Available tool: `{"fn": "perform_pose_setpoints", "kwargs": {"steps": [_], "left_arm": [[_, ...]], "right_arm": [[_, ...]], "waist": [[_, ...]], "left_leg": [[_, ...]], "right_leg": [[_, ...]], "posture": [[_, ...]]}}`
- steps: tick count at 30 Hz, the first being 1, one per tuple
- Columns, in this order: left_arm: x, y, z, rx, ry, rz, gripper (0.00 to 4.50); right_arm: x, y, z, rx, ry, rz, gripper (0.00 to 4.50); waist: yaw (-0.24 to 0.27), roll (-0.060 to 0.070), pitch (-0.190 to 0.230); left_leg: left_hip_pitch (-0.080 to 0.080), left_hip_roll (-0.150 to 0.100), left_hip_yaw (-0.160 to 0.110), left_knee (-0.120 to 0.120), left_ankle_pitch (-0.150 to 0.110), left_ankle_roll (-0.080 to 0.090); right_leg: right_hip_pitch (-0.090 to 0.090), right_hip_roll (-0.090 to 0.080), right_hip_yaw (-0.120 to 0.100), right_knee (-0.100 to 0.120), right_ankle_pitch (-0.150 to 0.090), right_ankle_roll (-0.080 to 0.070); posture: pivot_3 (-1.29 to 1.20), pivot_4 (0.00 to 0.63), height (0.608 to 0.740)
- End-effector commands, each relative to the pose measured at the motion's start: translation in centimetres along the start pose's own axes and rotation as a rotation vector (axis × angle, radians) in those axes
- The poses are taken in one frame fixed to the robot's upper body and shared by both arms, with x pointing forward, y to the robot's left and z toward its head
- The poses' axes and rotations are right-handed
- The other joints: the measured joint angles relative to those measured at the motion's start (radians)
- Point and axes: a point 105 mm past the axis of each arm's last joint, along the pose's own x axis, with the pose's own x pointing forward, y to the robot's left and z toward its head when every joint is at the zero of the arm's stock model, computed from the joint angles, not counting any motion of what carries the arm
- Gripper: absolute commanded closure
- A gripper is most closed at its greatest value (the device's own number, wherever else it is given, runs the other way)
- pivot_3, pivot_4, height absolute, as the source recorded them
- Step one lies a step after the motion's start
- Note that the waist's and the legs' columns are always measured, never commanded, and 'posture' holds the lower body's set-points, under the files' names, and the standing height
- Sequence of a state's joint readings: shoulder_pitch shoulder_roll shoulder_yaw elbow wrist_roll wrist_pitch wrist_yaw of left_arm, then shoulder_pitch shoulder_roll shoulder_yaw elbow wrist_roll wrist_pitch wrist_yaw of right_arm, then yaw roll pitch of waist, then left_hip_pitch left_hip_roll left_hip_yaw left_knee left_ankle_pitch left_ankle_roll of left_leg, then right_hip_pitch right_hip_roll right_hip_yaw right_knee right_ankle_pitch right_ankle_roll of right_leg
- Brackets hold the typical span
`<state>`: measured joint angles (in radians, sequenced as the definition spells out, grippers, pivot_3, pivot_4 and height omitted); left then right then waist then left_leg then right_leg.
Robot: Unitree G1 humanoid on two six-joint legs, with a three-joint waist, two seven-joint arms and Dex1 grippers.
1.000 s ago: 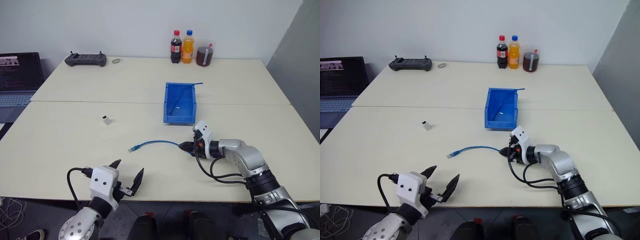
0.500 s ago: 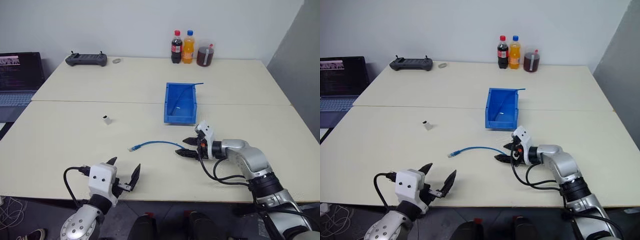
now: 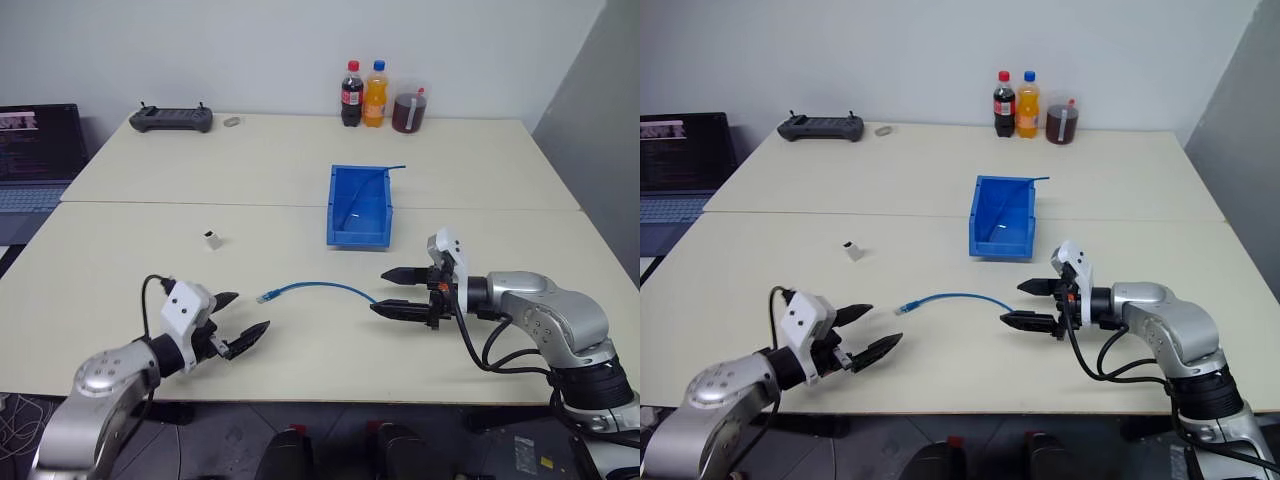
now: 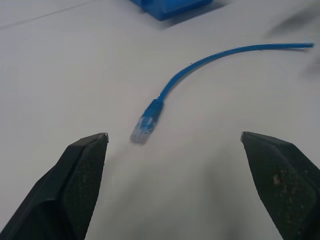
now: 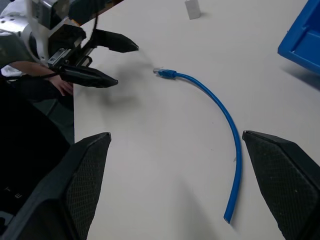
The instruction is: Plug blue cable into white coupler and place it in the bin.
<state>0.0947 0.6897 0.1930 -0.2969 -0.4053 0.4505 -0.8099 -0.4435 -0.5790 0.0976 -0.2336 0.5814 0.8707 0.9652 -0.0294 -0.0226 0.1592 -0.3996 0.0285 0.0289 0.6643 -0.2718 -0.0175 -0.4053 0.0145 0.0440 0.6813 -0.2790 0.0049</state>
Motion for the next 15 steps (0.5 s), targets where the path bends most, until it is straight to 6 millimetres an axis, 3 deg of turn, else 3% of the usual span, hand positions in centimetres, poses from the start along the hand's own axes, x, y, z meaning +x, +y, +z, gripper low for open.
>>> {"fn": "perform_pose_setpoints", "kwargs": {"steps": [1,5,11,15], "left_arm": [[1.3,1.2,0.0,0.064,0.037,-0.127,0.00],[3.1,3.2,0.4,0.146,0.038,-0.143,0.00],[4.7,4.0,-0.3,0.175,0.062,-0.214,0.00],[4.6,3.8,-0.9,0.207,0.084,-0.250,0.66]], "right_arm": [[-0.4,0.4,1.3,-0.051,-0.020,0.015,0.02],[-0.5,0.5,1.1,-0.043,-0.017,0.001,0.02],[-1.3,0.7,0.7,-0.039,-0.009,-0.033,0.02],[-1.6,0.8,0.8,-0.040,-0.018,-0.055,0.00]], "waist": [[0.002,0.000,0.000],[0.003,-0.001,0.000],[-0.001,-0.001,0.001],[-0.001,-0.001,0.000]], "left_leg": [[0.000,0.000,0.000,0.000,0.000,0.000],[-0.001,-0.001,0.001,0.000,0.000,0.000],[-0.002,0.000,0.000,0.000,0.000,0.000],[-0.002,0.000,0.000,0.000,0.000,0.000]], "right_leg": [[0.000,0.000,0.000,0.000,0.000,0.000],[0.000,0.000,0.000,-0.001,0.000,0.000],[-0.001,-0.001,0.000,-0.001,0.000,0.000],[-0.001,-0.001,0.000,0.000,0.000,0.000]], "posture": [[0.00,0.150,0.740],[0.00,0.150,0.740],[0.00,0.150,0.740],[0.00,0.150,0.740]]}}
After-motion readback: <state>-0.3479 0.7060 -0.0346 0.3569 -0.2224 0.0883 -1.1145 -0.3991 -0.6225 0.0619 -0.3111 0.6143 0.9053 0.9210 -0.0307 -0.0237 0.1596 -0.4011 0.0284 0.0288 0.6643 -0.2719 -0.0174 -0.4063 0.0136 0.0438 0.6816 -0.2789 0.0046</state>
